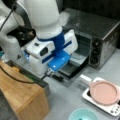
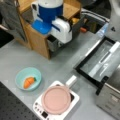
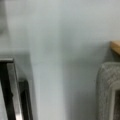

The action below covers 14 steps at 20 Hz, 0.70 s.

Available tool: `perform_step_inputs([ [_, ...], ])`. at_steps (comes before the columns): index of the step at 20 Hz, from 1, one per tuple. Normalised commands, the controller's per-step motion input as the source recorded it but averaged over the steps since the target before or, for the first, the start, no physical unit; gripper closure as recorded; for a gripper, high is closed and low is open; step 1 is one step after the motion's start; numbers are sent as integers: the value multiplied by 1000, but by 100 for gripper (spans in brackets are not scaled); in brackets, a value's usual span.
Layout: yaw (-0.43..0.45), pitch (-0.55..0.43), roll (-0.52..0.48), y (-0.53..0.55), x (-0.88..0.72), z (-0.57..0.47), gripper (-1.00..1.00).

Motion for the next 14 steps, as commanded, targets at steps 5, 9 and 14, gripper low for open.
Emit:
perform_step_inputs([
  [5, 76, 161, 114, -392, 1000, -162, -100],
  [9, 17, 127, 160, -220, 910, -76, -100],
  [14, 45, 106, 192, -106, 436, 50, -100],
])
